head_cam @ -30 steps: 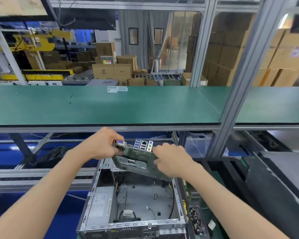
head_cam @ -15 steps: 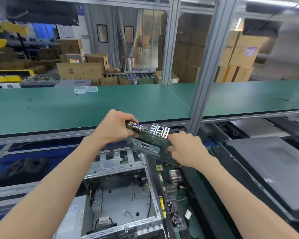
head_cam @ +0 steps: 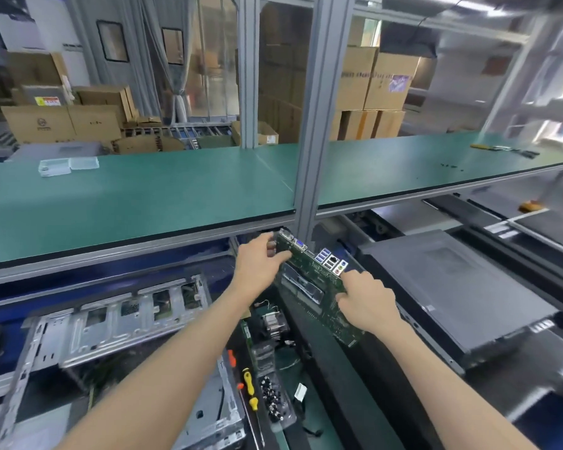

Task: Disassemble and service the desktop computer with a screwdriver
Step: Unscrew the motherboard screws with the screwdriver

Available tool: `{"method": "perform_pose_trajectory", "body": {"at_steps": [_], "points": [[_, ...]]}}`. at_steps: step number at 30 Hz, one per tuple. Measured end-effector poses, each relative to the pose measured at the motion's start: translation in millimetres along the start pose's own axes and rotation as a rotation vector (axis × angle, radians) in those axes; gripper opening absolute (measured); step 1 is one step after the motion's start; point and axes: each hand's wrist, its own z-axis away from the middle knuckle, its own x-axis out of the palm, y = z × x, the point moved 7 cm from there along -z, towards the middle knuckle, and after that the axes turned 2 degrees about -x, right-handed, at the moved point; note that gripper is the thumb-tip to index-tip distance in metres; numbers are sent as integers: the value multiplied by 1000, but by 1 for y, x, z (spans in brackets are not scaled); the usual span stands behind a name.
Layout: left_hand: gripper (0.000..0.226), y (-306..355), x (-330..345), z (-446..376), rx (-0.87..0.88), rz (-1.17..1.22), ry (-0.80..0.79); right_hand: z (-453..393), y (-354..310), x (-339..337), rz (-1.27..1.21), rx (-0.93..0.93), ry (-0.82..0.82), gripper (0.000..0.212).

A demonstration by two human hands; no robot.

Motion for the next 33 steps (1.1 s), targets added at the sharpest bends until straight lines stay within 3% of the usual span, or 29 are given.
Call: {"method": "perform_pose_trajectory", "body": {"at_steps": [4,7,13,21,33], "points": [[53,-9,64,-2,-81,109,-236,1,38,23,-26,118,-24,34],[55,-19,112,-1,-176,239,-407,2,55,44,-24,169,-53,21],[56,-48,178,6,-382,401,-570,1,78,92,-56,225,-137,16],[58,-83,224,5,-516,440,-603,-9,97,146,-66,255,-216,13],[63,-82,253,-2,-555,509,-620,-24,104,173,-27,252,-171,23]]}}
